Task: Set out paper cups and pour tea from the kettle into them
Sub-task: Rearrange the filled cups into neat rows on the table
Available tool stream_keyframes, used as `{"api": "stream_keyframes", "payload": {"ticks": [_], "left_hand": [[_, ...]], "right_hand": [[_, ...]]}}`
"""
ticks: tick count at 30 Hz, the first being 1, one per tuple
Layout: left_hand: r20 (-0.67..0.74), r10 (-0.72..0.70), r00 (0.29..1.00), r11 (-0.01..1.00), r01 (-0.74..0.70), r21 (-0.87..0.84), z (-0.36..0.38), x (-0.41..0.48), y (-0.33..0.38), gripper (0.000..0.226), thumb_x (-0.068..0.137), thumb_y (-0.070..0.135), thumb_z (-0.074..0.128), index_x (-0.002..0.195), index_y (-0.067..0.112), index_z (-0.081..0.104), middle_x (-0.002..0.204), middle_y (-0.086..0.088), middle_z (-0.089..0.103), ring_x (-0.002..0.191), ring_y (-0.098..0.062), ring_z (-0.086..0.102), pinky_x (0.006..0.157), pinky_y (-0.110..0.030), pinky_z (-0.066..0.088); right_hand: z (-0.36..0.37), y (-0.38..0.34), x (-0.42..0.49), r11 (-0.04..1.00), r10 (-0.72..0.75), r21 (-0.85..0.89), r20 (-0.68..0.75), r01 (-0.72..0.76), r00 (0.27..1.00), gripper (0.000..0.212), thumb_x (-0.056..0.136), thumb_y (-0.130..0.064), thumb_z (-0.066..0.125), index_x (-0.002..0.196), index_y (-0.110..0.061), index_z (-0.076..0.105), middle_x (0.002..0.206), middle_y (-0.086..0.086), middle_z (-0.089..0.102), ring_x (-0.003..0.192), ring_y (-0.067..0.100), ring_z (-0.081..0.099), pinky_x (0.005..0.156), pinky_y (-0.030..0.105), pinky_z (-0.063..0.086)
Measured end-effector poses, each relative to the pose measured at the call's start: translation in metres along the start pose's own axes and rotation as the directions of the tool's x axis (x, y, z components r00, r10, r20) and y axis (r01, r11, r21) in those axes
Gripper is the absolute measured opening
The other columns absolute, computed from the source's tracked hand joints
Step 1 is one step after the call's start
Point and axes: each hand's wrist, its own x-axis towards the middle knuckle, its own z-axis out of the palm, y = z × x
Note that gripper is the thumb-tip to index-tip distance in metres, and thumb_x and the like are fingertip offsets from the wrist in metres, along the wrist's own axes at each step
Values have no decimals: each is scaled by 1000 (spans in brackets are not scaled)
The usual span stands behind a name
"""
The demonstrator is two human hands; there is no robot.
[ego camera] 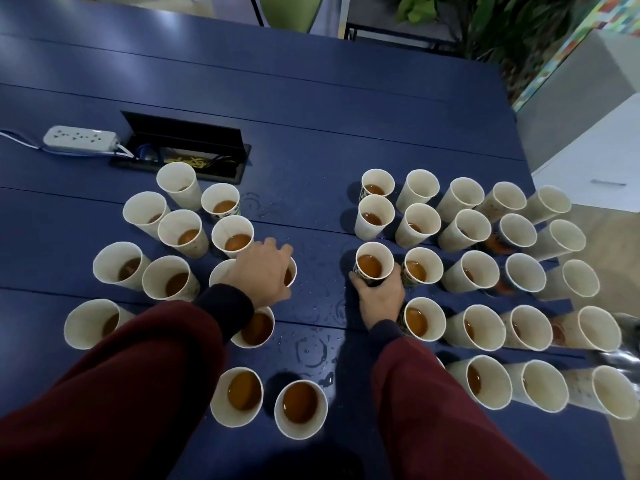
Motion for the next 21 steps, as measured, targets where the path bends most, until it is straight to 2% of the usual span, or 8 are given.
{"api": "stream_keyframes", "payload": {"ticks": [6, 11, 14, 17, 19, 21], "left_hand": [[-60, 4, 998, 991, -12, -135, -7, -10, 5, 64, 80, 47, 71, 132, 19, 48, 119, -7, 55, 106, -26, 55, 89, -38, 51], [-126, 55, 991, 968, -84, -238, -20, -20, 14, 62, 77, 48, 72, 129, 22, 51, 115, -4, 54, 106, -26, 54, 90, -40, 50], [-137, 102, 985, 952, -136, -273, -29, -26, 26, 63, 78, 47, 73, 133, 25, 49, 118, -3, 53, 110, -24, 51, 92, -41, 49], [-148, 164, 975, 934, -202, -294, -34, -32, 40, 61, 76, 49, 74, 128, 27, 51, 115, -2, 53, 107, -24, 52, 90, -44, 50], [-155, 212, 965, 920, -251, -301, -34, -38, 48, 56, 74, 50, 74, 121, 27, 54, 110, 0, 53, 102, -23, 53, 86, -42, 50], [-141, 267, 953, 903, -299, -310, -32, -44, 52, 54, 73, 51, 75, 117, 28, 56, 107, 1, 53, 99, -20, 54, 83, -37, 50]], "right_hand": [[-3, -7, -8, 998, 62, -20, 43, -61, 997, 63, 69, -14, 91, 121, -6, 55, 121, 12, 64, 112, 28, 59, 96, 32, 42], [-13, -14, -43, 977, 210, 20, 52, -211, 976, 76, 77, -21, 85, 139, 0, 45, 135, 16, 56, 127, 34, 53, 109, 43, 41], [-25, -20, -71, 994, 95, -73, 208, -82, 974, 81, 84, -30, 81, 149, -7, 39, 149, 11, 46, 138, 26, 45, 115, 41, 37], [-32, -26, -94, 999, -9, -32, 369, 22, 929, 92, 79, -33, 86, 153, -18, 35, 155, -2, 42, 141, 10, 40, 117, 33, 35], [-33, -31, -104, 996, -92, 29, 375, 88, 922, 89, 74, -33, 88, 149, -23, 40, 149, -8, 49, 136, 2, 44, 113, 29, 39], [-34, -35, -112, 987, -159, 62, 312, 147, 937, 76, 73, -31, 88, 139, -26, 50, 134, -11, 60, 124, 1, 55, 104, 28, 47]]}}
